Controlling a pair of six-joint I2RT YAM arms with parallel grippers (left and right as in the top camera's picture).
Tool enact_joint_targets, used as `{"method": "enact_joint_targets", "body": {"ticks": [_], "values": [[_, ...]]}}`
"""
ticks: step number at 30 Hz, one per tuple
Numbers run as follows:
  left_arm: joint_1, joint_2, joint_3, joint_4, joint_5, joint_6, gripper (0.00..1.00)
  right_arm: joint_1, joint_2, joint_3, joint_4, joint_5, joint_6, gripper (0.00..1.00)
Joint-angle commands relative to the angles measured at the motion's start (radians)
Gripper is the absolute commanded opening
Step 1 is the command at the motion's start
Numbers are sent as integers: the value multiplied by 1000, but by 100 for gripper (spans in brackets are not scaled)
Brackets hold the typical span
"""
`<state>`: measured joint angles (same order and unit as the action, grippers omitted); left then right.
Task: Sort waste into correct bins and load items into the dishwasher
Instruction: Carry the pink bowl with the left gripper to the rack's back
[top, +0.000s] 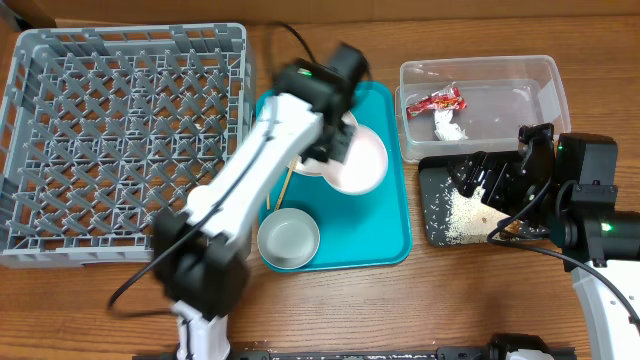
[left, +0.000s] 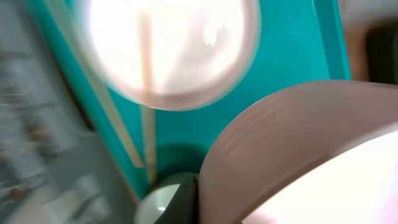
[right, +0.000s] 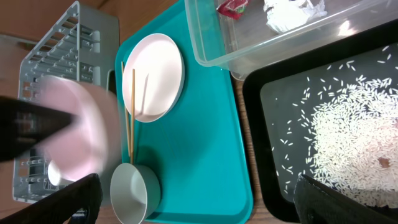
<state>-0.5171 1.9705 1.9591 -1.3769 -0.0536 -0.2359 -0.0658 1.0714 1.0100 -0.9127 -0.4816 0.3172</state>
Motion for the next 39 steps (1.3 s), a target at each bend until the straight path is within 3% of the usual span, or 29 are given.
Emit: {"method": "enact_joint_targets", "body": {"ticks": [1, 3, 6, 15, 28, 39], "values": [[78, -205, 41, -4, -180, -79, 4, -5, -8, 19, 6, 10, -7, 100], [100, -263, 41, -6, -259, -87, 4, -5, -8, 19, 6, 10, -7, 100], [108, -322, 41, 13, -520, -153, 4, -5, -8, 19, 5, 10, -8, 100], [145, -256, 40, 167, -1120, -214, 4, -5, -8, 19, 5, 10, -8, 100], [224, 98, 40, 452, -1319, 66, 4, -5, -8, 19, 5, 11, -8, 100], [263, 250, 40, 467, -1413, 21, 4, -5, -8, 19, 5, 10, -8, 100]]}}
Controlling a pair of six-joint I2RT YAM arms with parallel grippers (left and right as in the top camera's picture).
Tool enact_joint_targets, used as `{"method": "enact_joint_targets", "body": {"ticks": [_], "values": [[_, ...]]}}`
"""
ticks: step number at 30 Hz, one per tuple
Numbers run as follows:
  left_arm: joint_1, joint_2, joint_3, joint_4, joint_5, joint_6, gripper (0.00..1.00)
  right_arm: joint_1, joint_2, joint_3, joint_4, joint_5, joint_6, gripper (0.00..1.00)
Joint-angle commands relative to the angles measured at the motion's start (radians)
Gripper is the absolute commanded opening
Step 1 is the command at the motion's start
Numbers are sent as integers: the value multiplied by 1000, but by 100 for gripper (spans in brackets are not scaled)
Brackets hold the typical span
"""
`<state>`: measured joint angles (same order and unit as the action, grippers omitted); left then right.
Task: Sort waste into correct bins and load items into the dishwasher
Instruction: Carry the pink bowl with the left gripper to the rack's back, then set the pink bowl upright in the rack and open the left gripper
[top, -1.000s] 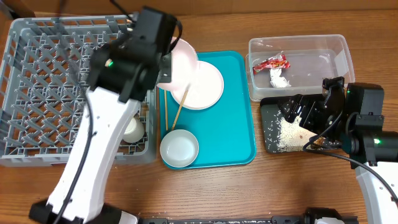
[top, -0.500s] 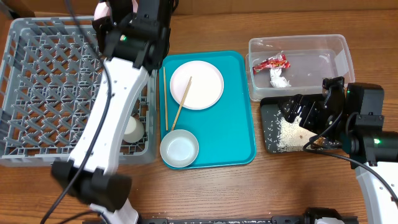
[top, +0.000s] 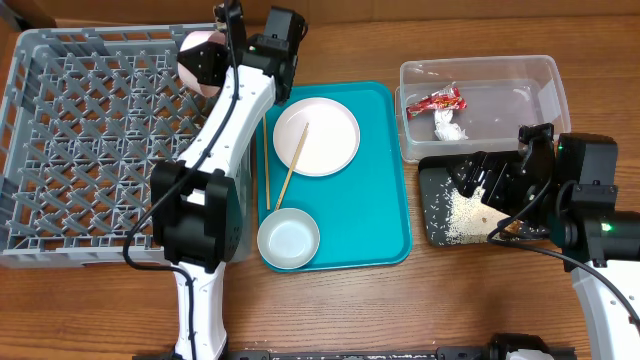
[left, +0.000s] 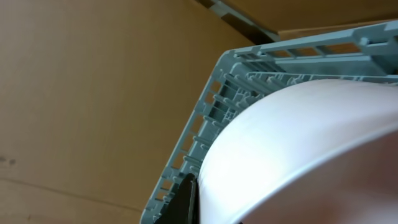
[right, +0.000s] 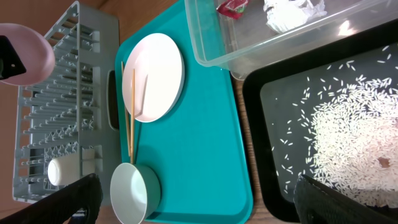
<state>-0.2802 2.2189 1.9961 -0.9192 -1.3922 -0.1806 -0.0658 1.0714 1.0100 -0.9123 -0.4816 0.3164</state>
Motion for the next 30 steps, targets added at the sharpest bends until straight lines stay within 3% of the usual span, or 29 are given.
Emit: {"method": "enact_joint_targets", "body": {"ticks": [1, 7, 17, 30], "values": [[31, 2, 3, 17, -74, -34, 4, -5, -8, 19, 5, 10, -7, 100], [71, 9, 3, 92, 51, -36, 4, -5, -8, 19, 5, 10, -7, 100], [76, 78, 3, 261, 114, 25, 4, -5, -8, 19, 5, 10, -7, 100], [92, 97, 3, 295, 110, 40, 4, -5, -8, 19, 5, 10, -7, 100]]}}
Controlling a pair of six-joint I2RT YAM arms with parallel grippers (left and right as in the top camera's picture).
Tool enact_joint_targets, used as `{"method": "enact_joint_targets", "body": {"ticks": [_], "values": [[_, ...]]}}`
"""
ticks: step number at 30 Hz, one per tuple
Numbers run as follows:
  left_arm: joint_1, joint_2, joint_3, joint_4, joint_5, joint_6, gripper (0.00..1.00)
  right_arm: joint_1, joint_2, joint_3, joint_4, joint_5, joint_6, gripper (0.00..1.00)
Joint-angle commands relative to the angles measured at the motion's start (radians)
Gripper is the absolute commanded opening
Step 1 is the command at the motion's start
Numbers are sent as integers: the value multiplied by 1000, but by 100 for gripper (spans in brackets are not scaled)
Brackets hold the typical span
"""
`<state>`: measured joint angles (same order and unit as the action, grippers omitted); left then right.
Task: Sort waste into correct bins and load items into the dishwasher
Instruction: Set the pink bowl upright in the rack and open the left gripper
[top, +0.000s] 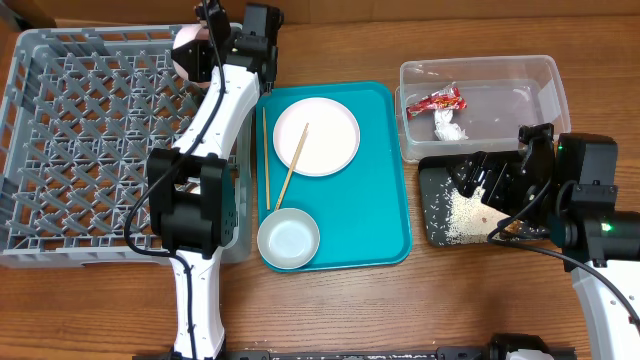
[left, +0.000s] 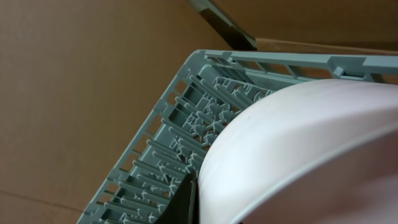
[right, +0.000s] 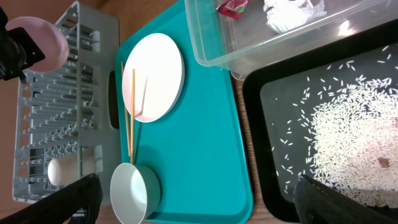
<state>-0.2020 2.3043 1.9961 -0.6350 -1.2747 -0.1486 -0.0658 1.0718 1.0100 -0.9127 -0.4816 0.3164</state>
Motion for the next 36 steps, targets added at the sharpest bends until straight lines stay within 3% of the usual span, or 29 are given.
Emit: {"method": "enact_joint_targets", "body": {"ticks": [1, 19, 22, 23, 24, 26, 32, 36], "values": [[18, 13, 3, 16, -9, 7, 4, -5, -8, 19, 5, 10, -7, 100], [37, 50, 2, 35, -12, 69, 5, -5, -8, 19, 5, 10, -7, 100], [18, 50, 2, 34, -15, 128, 17, -5, -8, 19, 5, 10, -7, 100], [8, 50, 2, 35, -14, 127, 25, -5, -8, 19, 5, 10, -7, 100], [-3, 50, 2, 35, -15, 128, 47, -5, -8, 19, 5, 10, -7, 100], [-16, 50, 2, 34, -15, 128, 51, -5, -8, 19, 5, 10, -7, 100], [-59, 50, 7, 70, -19, 284, 62, -5, -8, 19, 5, 10, -7, 100], [-89, 46, 18, 67, -81, 295, 66, -5, -8, 19, 5, 10, -7, 100]]}}
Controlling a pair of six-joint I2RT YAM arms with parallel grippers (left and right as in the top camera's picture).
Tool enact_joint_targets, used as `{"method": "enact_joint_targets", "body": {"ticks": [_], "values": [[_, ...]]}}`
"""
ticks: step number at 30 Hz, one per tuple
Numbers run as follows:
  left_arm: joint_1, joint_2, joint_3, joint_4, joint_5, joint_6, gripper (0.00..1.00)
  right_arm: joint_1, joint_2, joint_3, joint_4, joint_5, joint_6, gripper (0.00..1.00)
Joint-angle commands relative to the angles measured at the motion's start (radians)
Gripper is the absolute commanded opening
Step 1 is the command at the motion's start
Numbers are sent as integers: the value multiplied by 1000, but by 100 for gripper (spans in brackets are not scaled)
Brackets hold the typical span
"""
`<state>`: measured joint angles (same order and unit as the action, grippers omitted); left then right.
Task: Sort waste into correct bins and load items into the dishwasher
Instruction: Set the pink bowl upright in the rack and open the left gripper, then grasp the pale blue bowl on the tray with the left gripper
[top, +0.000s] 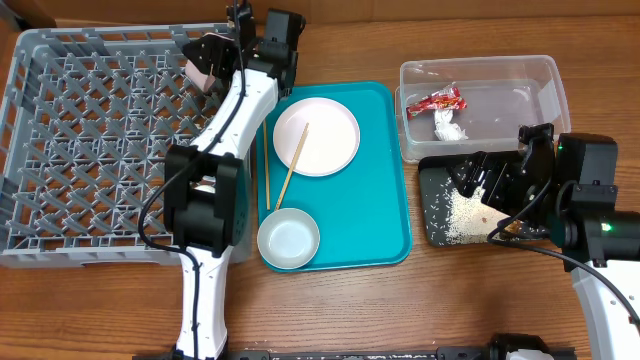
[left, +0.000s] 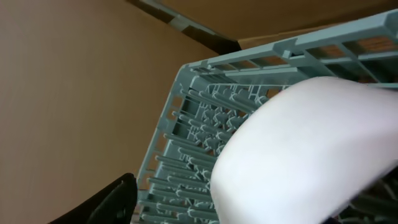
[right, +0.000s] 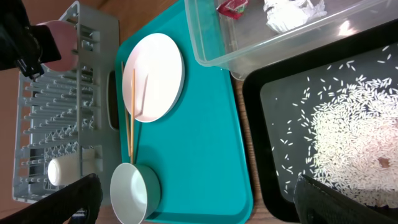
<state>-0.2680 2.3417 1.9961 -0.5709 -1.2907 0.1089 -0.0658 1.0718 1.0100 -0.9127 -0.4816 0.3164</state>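
Note:
The pink bowl (top: 207, 60) stands tilted among the pegs in the far right corner of the grey dish rack (top: 100, 140). It fills the left wrist view (left: 311, 149). My left gripper (top: 232, 48) is at the bowl and open, with one finger (left: 118, 199) standing clear of the bowl's side. The right gripper (right: 198, 196) hangs open and holds nothing, over the black rice tray (top: 455, 210). A white plate (top: 316, 136), chopsticks (top: 290, 165) and a small pale bowl (top: 289, 238) lie on the teal tray (top: 370, 220).
A clear bin (top: 480, 100) at the back right holds a red wrapper (top: 437, 101) and a crumpled tissue. A white cup (right: 57, 171) sits in the rack's near part. Brown cardboard stands behind the rack.
The left jaws have opened off the pink bowl, which now rests slightly further right in the rack's far corner. The right arm has not moved.
My left gripper first held the pink bowl over the teal tray by the white plate. It then held it over the rack's far right corner, and after that at the rack's far edge. Now the bowl sits in the rack, let go.

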Motion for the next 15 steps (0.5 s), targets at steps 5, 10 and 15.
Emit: {"method": "enact_joint_targets", "body": {"ticks": [5, 10, 15], "values": [[-72, -11, 18, -30, -51, 37, 72, -5, -8, 19, 5, 10, -7, 100], [-111, -81, 18, -193, 111, -76, 72, -5, -8, 19, 5, 10, -7, 100], [-112, -222, 18, -356, 438, -232, 76, -5, -8, 19, 5, 10, -7, 100]]}}
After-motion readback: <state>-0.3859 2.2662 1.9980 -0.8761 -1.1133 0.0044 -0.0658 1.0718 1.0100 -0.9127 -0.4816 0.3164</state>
